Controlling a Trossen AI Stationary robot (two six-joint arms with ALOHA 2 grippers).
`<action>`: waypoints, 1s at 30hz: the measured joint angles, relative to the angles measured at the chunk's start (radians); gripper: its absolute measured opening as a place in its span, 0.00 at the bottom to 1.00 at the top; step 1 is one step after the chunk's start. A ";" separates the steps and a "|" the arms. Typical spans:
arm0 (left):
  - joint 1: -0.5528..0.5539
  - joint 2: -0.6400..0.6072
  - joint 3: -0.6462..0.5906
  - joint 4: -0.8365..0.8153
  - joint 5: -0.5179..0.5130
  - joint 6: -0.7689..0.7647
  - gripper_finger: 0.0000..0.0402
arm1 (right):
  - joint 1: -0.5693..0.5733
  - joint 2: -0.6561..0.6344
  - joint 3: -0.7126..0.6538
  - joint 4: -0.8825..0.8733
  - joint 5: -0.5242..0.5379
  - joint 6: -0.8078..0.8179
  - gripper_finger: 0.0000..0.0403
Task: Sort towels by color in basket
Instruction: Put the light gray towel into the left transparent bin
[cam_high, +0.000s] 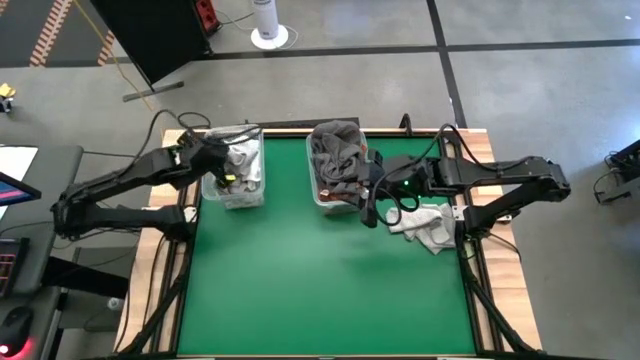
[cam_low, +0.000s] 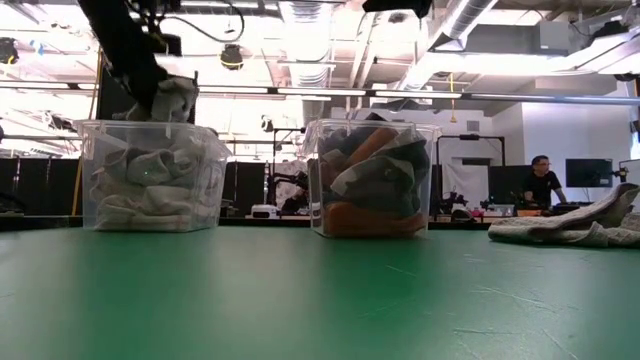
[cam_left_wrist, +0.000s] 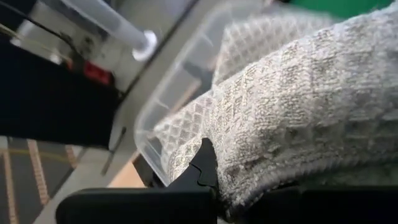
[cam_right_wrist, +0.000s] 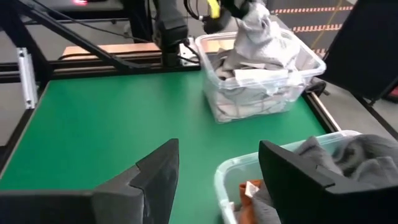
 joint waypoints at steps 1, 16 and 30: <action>0.021 0.018 0.000 -0.005 0.021 0.008 0.01 | 0.003 0.000 0.000 0.000 0.000 0.003 0.62; 0.197 0.281 -0.006 0.031 0.156 0.162 0.03 | 0.057 0.000 -0.005 -0.001 0.000 0.013 0.62; 0.222 0.562 -0.006 0.087 0.185 0.141 0.07 | 0.100 0.000 -0.005 -0.008 0.048 0.022 0.62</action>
